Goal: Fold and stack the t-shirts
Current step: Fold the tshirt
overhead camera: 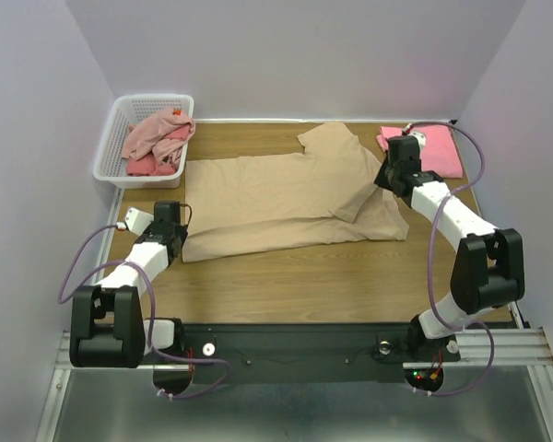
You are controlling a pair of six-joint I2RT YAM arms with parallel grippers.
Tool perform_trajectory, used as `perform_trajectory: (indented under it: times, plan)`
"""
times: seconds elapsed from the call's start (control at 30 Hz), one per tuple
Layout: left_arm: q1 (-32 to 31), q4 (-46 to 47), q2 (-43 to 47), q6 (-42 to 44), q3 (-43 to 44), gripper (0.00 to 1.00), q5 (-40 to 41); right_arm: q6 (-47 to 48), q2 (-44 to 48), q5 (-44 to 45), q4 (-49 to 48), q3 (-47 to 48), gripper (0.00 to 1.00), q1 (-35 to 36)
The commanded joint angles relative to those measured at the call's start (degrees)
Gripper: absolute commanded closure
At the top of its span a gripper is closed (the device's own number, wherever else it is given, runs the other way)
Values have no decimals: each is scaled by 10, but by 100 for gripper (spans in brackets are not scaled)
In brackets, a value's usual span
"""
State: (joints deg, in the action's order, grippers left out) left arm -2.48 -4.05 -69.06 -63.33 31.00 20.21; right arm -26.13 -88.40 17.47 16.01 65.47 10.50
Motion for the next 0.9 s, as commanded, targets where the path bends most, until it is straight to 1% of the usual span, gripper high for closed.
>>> perform_trajectory:
  times: [0.0, 0.13, 0.17, 0.2, 0.23, 0.27, 0.3, 0.33, 0.37, 0.4, 0.43, 0.47, 0.5, 0.53, 0.57, 0.6, 0.67, 0.7, 0.77, 0.87]
  plan:
    - [7, 18, -41, 34, 37, 100, 1, 60, -27, -26, -38, 42, 100, -9]
    - [9, 31, -71, 50, 60, 100, -11, 75, -79, -45, -39, 66, 100, -11]
    - [9, 32, -78, 54, 64, 97, -14, 75, -91, -45, -38, 83, 99, -12]
    - [10, 31, -85, 58, 69, 86, -19, 76, -99, -45, -39, 90, 99, -12]
    - [10, 29, -88, 60, 76, 63, -22, 78, -108, -47, -38, 97, 92, -12]
    - [10, 27, -88, 62, 78, 50, -28, 78, -125, -50, -38, 110, 87, -12]
    - [10, 26, -88, 65, 78, 41, -32, 79, -132, -53, -38, 117, 79, -13]
    - [10, 25, -85, 69, 78, 23, -33, 84, -138, -66, -37, 122, 49, -13]
    - [10, 21, -79, 74, 79, 13, -37, 87, -142, -72, -35, 127, 42, -13]
    - [10, 14, -70, 78, 80, 1, -36, 84, -138, -79, -32, 130, 37, -13]
    - [10, 5, -62, 77, 84, 2, -33, 77, -132, -84, -22, 127, 29, -13]
    - [10, -9, -44, 82, 85, 2, -27, 70, -123, -87, -18, 119, 25, -13]
    - [10, -19, -34, 83, 85, 1, -24, 53, -95, -97, -16, 96, 18, -13]
    - [10, -27, -21, 84, 85, 2, -21, 44, -82, -105, -15, 81, 1, -13]
    - [10, -38, -12, 94, 85, 2, -21, 37, -66, -119, -14, 67, 0, -13]
    - [9, -46, 10, 94, 83, 2, -22, 20, -43, -162, -13, 37, 0, -14]
    - [10, -57, 33, 100, 78, 1, -29, 2, -27, -220, -13, 12, 0, -13]
    - [10, -59, 54, 110, 70, 1, -44, -8, -22, -274, -13, -9, 0, -12]
    - [9, -54, 84, 122, 59, 2, -74, -24, -23, -311, -13, -24, 0, -12]
    - [9, -44, 107, 137, 35, 1, -107, -34, -34, -331, -13, -42, 0, -11]
